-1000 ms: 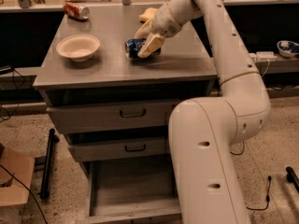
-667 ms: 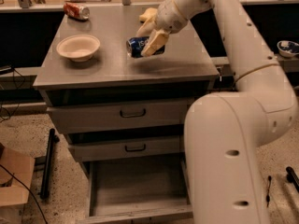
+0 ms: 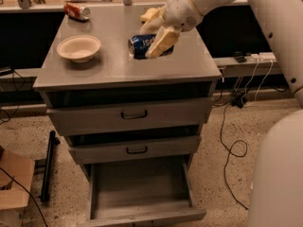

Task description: Place pepsi can into bottom drawer

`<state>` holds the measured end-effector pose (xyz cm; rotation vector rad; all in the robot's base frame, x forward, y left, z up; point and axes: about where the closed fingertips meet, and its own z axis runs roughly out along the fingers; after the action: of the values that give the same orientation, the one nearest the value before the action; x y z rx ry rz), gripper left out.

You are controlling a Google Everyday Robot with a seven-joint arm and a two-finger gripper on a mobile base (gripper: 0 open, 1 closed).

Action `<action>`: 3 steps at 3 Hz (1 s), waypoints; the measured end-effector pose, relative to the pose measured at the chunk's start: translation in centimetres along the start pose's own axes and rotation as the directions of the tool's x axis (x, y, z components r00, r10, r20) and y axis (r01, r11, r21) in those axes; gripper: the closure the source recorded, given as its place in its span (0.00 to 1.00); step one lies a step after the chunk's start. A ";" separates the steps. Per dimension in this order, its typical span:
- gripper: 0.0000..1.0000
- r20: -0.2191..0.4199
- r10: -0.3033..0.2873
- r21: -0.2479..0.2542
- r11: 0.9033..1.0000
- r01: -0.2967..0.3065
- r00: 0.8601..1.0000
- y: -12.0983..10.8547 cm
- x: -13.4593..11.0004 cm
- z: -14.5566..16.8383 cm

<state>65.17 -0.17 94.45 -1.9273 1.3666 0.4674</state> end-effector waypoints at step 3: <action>1.00 -0.050 -0.021 -0.091 0.996 0.016 0.999 2.7 -0.4 1.9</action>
Offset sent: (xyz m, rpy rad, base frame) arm -0.0048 0.0082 -0.0174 -0.0791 0.0570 0.0737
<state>62.74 0.99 92.46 -2.0365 1.3803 0.4818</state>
